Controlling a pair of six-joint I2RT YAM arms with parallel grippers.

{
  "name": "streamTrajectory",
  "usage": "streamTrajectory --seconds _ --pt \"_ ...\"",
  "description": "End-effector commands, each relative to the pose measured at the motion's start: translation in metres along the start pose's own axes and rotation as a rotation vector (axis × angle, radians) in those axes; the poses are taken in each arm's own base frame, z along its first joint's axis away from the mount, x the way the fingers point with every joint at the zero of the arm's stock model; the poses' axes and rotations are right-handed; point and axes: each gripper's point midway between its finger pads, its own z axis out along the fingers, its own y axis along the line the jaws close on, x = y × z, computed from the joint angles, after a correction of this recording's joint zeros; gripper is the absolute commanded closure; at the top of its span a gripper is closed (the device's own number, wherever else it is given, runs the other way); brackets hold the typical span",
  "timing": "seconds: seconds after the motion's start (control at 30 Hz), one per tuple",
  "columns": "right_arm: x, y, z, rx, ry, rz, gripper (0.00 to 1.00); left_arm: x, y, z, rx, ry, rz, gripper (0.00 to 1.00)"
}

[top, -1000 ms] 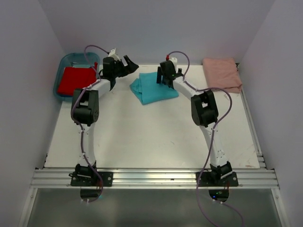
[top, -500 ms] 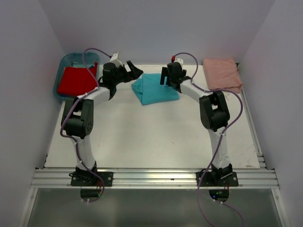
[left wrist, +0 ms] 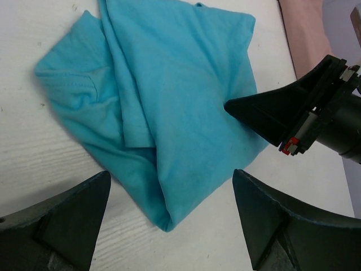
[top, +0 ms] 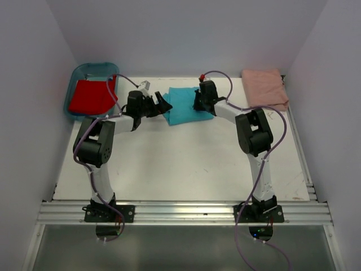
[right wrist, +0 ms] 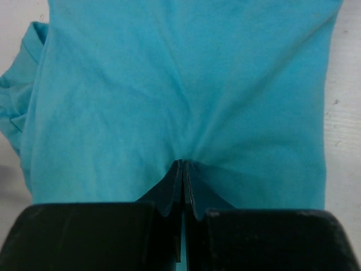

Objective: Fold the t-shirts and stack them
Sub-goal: Fold the tshirt

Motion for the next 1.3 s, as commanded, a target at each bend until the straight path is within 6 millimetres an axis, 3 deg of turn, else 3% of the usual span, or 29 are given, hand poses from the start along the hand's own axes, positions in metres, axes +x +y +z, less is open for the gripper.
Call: streamTrajectory --seconds 0.0,0.13,0.17,0.2,0.3,0.33,0.4,0.43,0.47,0.67,0.83,0.97,1.1,1.13,1.17,1.2,1.23,1.27 --pt "-0.003 0.024 0.008 -0.112 0.003 0.033 1.0 -0.012 -0.015 -0.006 0.049 -0.049 0.052 0.08" --pt "0.02 0.017 0.007 -0.081 0.052 0.045 1.0 0.005 -0.004 -0.01 0.013 -0.02 0.042 0.09" --pt "0.045 0.008 0.004 -0.045 0.094 0.039 1.0 0.01 0.0 -0.012 0.0 -0.001 0.036 0.09" --pt "0.053 0.002 -0.001 -0.017 0.1 0.04 1.0 0.011 0.001 -0.013 -0.004 0.003 0.04 0.1" --pt "0.091 -0.011 -0.029 0.049 0.137 0.045 1.0 0.028 0.006 -0.023 -0.016 0.033 0.026 0.1" --pt "0.116 -0.02 -0.045 0.074 0.179 0.048 1.0 0.028 0.005 -0.027 -0.013 0.032 0.025 0.11" --pt "0.133 -0.011 -0.058 0.061 0.173 0.049 1.0 0.033 0.003 -0.032 -0.009 0.036 0.017 0.11" --pt "0.162 -0.021 -0.069 0.099 0.216 0.057 1.0 0.037 0.003 -0.037 -0.008 0.044 0.015 0.12" --pt "0.171 -0.007 -0.08 0.081 0.216 0.037 1.0 0.039 0.002 -0.041 -0.007 0.048 0.017 0.12" --pt "0.251 0.009 -0.133 0.106 0.335 -0.023 1.0 0.059 -0.002 -0.068 0.002 0.091 0.013 0.14" --pt "0.285 0.015 -0.173 0.128 0.408 -0.078 1.0 0.067 -0.011 -0.093 0.006 0.107 0.028 0.15" --pt "0.257 0.031 -0.182 0.092 0.335 -0.082 1.0 0.06 -0.019 -0.101 0.011 0.094 0.067 0.15" --pt "0.198 0.061 -0.186 0.032 0.201 -0.136 1.0 0.054 -0.026 -0.104 0.021 0.087 0.075 0.15" --pt "0.173 0.077 -0.188 -0.001 0.152 -0.125 0.93 0.052 -0.029 -0.106 0.03 0.081 0.077 0.15" --pt "0.161 0.083 -0.189 -0.015 0.132 -0.129 0.87 0.051 -0.031 -0.107 0.035 0.078 0.083 0.15" --pt "0.147 0.087 -0.189 -0.024 0.107 -0.141 0.72 0.05 -0.033 -0.106 0.043 0.077 0.091 0.15" --pt "0.125 0.092 -0.19 -0.022 0.075 -0.127 0.65 0.052 -0.033 -0.105 0.042 0.09 0.092 0.15" --pt "0.115 0.092 -0.188 -0.011 0.066 -0.132 0.58 0.052 -0.031 -0.104 0.036 0.099 0.103 0.15"
